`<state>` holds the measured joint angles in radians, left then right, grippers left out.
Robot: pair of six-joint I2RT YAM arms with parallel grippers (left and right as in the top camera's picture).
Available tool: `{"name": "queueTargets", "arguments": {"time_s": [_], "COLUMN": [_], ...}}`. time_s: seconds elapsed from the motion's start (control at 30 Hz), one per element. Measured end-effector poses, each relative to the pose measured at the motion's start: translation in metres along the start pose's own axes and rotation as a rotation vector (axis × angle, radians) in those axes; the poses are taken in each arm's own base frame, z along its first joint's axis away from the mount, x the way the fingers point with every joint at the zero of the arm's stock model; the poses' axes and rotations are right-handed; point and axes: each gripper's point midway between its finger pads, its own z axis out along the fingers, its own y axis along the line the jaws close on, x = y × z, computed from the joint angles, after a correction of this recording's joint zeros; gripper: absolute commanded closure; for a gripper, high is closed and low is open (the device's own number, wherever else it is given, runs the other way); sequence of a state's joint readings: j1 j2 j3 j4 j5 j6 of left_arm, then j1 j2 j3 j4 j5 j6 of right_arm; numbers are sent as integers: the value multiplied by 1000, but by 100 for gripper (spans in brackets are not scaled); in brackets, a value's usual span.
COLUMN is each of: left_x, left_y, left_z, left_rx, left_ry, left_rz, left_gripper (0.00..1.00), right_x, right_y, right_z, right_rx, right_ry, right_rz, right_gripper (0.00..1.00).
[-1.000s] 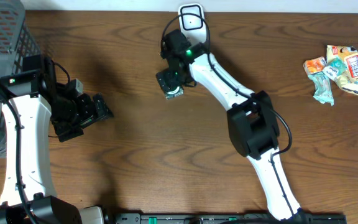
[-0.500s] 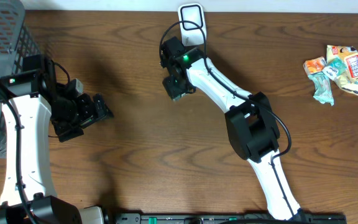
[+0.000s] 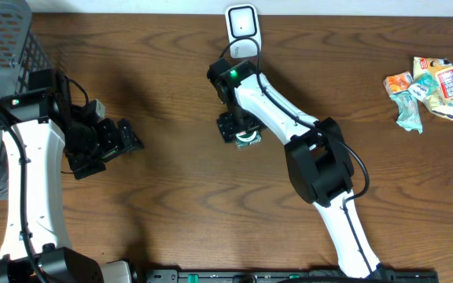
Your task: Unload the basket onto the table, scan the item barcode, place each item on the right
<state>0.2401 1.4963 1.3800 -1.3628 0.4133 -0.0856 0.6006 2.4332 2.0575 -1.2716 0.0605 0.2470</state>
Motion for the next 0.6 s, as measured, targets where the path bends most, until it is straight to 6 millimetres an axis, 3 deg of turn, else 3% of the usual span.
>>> {"name": "queueTargets", "arguments": {"time_s": [0.27, 0.47, 0.6], "left_x": [0, 0, 0], "left_y": [0, 0, 0], "left_z": [0, 0, 0], "left_rx": [0, 0, 0], "left_ry": [0, 0, 0], "left_rz": [0, 0, 0], "left_gripper": [2, 2, 2], "right_x": [-19, -10, -4], "right_y": [4, 1, -3], "right_z": [-1, 1, 1], "right_rx": [-9, -1, 21], "right_ry": [-80, -43, -21], "right_rz": [-78, -113, -131], "right_gripper": [17, 13, 20]}}
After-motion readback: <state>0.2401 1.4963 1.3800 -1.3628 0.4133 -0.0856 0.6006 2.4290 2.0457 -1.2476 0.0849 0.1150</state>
